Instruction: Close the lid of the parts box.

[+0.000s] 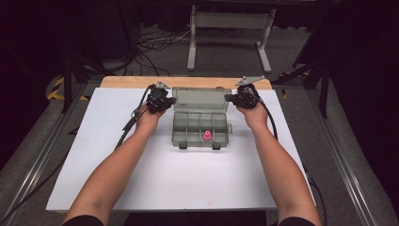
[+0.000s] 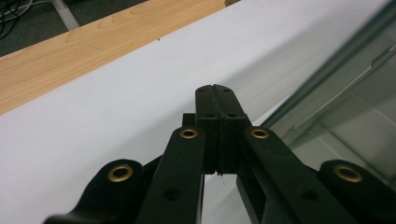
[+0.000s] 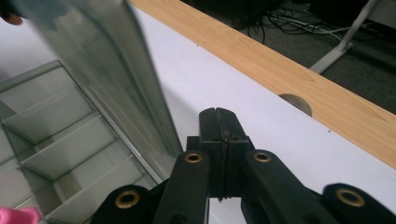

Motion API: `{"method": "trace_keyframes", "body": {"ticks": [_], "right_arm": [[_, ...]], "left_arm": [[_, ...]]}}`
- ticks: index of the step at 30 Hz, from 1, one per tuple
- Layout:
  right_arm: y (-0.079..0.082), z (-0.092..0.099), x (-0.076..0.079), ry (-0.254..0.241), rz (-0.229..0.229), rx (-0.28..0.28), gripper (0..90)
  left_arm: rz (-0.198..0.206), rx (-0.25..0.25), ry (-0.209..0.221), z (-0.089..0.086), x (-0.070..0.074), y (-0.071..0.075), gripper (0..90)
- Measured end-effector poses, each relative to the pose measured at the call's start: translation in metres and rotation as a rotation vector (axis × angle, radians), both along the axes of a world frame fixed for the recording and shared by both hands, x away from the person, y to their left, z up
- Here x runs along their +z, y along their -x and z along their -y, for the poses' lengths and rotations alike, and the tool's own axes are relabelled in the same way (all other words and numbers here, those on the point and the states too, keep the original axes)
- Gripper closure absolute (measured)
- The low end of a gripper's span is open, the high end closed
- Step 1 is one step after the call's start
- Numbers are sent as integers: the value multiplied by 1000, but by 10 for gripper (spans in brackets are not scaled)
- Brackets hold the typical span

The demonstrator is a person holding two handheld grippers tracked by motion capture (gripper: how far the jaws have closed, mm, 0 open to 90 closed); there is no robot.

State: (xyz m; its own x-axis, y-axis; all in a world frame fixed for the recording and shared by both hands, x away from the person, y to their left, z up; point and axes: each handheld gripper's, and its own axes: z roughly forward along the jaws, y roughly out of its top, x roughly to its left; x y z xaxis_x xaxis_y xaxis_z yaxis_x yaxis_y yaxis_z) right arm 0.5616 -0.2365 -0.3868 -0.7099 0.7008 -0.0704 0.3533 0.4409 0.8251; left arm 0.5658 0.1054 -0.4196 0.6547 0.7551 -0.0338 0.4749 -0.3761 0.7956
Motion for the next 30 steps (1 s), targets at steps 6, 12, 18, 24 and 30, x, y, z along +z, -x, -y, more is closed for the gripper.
{"method": "trace_keyframes", "body": {"ticks": [6, 12, 18, 24, 30], "right_arm": [[7, 3, 1, -17, -2, 23, 900], [14, 7, 4, -10, -1, 51, 900], [22, 10, 5, 1, 7, 74, 900], [28, 11, 8, 0, 12, 96, 900], [35, 11, 11, 2, 13, 126, 900]], "left_arm": [[12, -13, 2, -3, 1, 5, 898], [20, -22, 10, -4, 4, 10, 898], [24, -31, 16, -8, 6, 17, 897], [28, -35, 19, -13, 7, 22, 898], [32, -59, 18, -15, 10, 29, 897]]}}
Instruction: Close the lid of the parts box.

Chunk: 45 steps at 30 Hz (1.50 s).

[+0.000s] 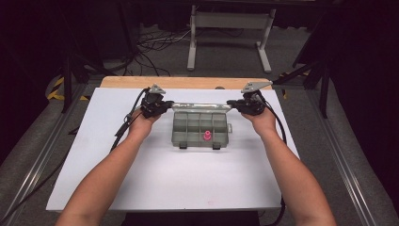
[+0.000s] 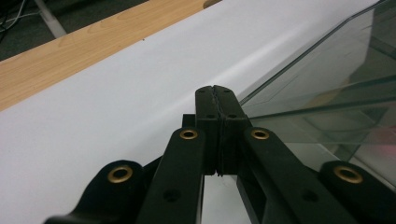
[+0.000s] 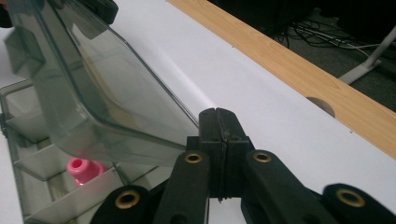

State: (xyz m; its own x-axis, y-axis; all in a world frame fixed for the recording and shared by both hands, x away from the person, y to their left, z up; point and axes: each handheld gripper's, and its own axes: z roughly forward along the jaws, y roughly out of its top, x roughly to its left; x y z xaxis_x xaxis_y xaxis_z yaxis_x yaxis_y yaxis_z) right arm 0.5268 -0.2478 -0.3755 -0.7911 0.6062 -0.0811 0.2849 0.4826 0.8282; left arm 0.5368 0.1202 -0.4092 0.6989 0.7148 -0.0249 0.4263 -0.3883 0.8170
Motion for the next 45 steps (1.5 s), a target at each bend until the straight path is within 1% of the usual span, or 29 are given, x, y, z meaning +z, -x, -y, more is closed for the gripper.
{"method": "trace_keyframes", "body": {"ticks": [4, 9, 12, 15, 16, 17, 18, 20, 22, 27, 28, 29, 30, 32, 33, 35, 37, 39, 41, 45], "right_arm": [[4, 0, 2, 0, 1, 12, 900], [11, 1, 4, 13, -1, 35, 900], [17, 1, 6, 6, -2, 43, 900], [23, 2, 6, 14, -10, 56, 900], [24, 2, 6, 16, -15, 59, 900], [24, 2, 6, 16, -15, 59, 900], [27, 2, 5, 19, -27, 65, 900], [30, 3, 5, 22, -37, 68, 900], [32, 5, 5, 26, -56, 67, 900], [39, 6, 7, 41, -84, 77, 900], [41, 6, 8, 47, -89, 82, 900], [42, 5, 8, 52, -92, 87, 900], [44, 4, 9, 60, -95, 95, 900], [48, 0, 9, 72, -99, 110, 900], [49, -2, 9, 76, -101, 117, 900], [52, -5, 8, 88, -107, 133, 900], [53, -6, 8, 95, -113, 139, 900], [55, -10, 6, 109, -134, 155, 900], [55, -11, 5, 117, -145, 158, 900], [56, -13, 2, 144, -162, 159, 900]], "left_arm": [[4, -16, 6, 0, 3, 4, 891], [10, -31, 5, 0, 5, 10, 892], [-3, -41, 6, -1, 7, 13, 894], [-10, -50, 8, -3, 10, 17, 897], [-20, -50, 11, -4, 11, 19, 897], [-20, -50, 11, -4, 11, 19, 897], [-32, -52, 14, -4, 12, 20, 897], [-67, -54, 19, -6, 15, 22, 897], [-91, -67, 23, -8, 16, 23, 897], [-110, -98, -1, -8, 20, 28, 897], [-116, -104, 0, -7, 21, 30, 894], [-137, -107, 9, -8, 22, 31, 884], [-166, -100, 21, -8, 23, 31, 854], [-206, -109, 27, -9, 23, 31, 855], [-206, -109, 27, -9, 23, 31, 860], [-217, -131, 12, -8, 24, 33, 871], [-221, -139, 6, -8, 25, 35, 874], [-216, -161, -8, -6, 26, 38, 877], [-214, -170, -19, -4, 27, 41, 874], [-224, -191, -46, 1, 26, 44, 889]]}}
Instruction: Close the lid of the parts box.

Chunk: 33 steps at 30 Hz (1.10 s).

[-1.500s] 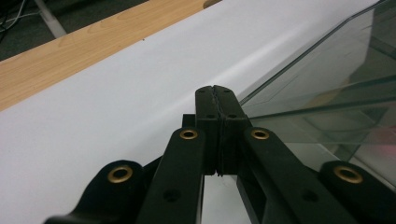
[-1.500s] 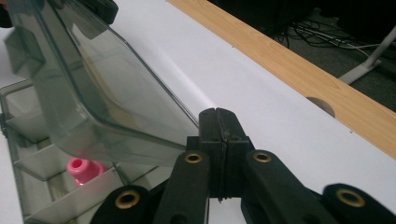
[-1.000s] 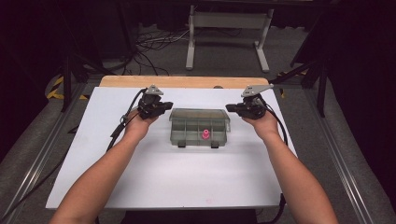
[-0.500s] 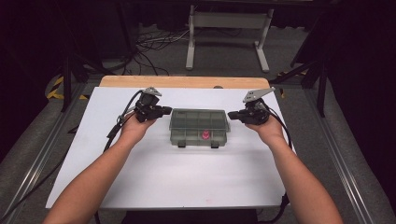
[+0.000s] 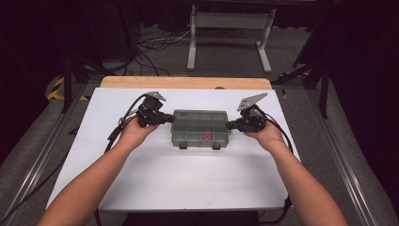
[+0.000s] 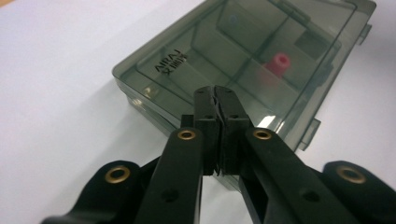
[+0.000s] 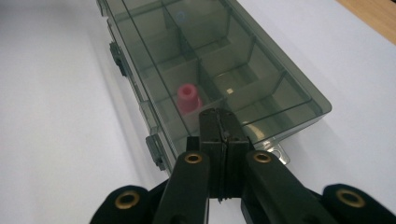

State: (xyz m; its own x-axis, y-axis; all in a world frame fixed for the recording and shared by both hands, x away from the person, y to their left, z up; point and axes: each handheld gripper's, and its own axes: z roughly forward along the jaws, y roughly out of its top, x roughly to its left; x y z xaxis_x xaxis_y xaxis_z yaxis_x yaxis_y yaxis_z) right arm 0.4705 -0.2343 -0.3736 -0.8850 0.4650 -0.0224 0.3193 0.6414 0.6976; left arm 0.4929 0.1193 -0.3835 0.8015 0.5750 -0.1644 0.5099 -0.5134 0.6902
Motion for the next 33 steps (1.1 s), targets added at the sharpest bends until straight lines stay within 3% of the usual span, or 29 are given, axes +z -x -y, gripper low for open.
{"method": "trace_keyframes", "body": {"ticks": [6, 17, 33], "right_arm": [[2, -4, -5, 32, -12, 11, 900], [4, -9, -11, 76, -8, 29, 900], [6, -14, -18, 124, -24, 42, 900]], "left_arm": [[-27, -30, -28, 5, -4, 2, 897], [-35, -82, -82, 10, -9, 5, 897], [-70, -123, -115, 15, -15, 6, 897]]}}
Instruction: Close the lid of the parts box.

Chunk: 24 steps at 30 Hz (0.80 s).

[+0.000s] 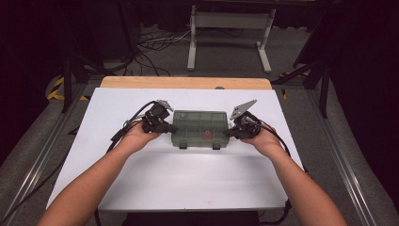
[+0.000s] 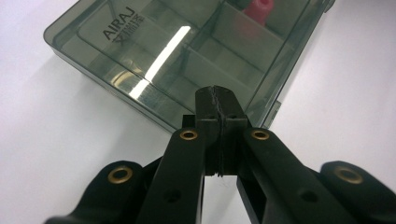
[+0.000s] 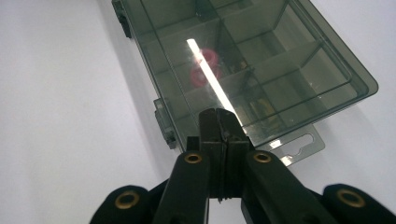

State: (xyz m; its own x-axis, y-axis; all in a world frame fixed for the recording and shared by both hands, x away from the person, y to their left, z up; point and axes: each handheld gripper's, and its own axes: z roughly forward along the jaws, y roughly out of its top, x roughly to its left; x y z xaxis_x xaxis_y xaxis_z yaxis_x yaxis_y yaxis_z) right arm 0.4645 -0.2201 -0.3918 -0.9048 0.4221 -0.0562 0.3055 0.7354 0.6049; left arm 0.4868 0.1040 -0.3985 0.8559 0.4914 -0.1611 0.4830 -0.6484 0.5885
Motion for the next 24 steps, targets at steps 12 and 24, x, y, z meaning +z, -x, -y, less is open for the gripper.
{"method": "trace_keyframes", "body": {"ticks": [12, 24], "right_arm": [[1, -3, -5, 37, 11, 8, 897], [3, -3, -5, 45, 39, -6, 828]], "left_arm": [[31, -24, -35, 3, -4, 4, 897], [36, -12, -16, 2, -6, 7, 871]]}}
